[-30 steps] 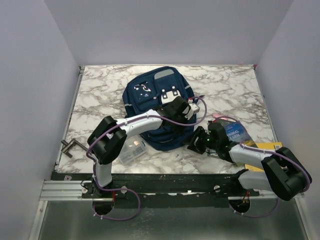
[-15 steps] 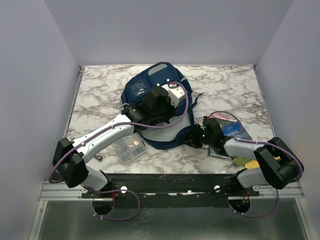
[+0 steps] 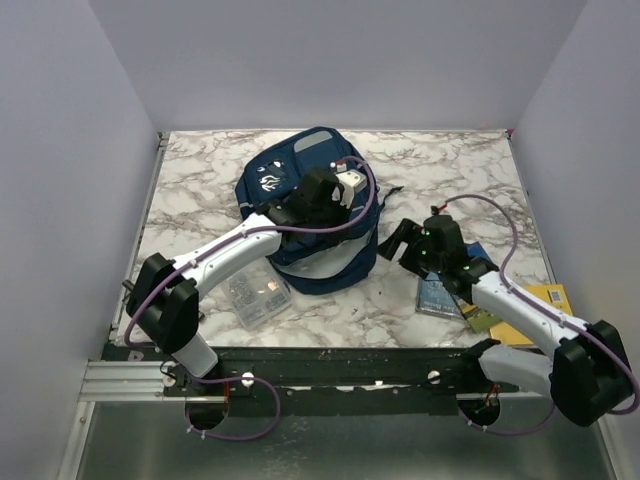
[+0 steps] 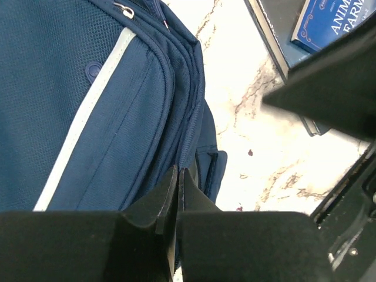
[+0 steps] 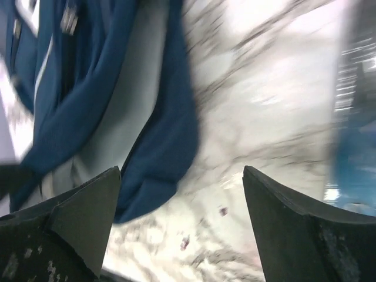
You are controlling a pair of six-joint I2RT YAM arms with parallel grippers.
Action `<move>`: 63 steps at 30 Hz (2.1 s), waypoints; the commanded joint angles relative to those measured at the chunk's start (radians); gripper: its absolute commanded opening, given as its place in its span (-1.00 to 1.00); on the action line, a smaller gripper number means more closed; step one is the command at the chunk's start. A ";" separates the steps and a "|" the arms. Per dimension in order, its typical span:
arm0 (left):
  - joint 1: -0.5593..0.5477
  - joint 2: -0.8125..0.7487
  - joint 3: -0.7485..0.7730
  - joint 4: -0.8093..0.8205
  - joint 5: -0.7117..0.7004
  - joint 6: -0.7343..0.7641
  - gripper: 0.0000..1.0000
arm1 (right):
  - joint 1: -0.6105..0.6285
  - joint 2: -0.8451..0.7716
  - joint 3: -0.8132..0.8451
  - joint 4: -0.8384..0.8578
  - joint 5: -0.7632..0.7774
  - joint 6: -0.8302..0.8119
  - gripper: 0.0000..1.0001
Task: Pack the student bag
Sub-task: Unzip the student bag at the center of the board, then pick up the book from the center of the board.
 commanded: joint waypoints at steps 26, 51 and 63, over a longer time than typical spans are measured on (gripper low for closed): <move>0.010 -0.116 -0.019 0.108 0.282 -0.197 0.25 | -0.999 -0.336 -0.100 -0.481 0.561 0.188 1.00; -0.214 0.171 -0.026 0.423 -0.004 -0.627 0.47 | -1.008 -0.208 -0.258 -0.156 -0.169 -0.029 0.83; -0.216 0.353 -0.009 0.500 -0.106 -0.977 0.54 | -0.990 -0.183 -0.261 -0.110 -0.184 -0.027 0.81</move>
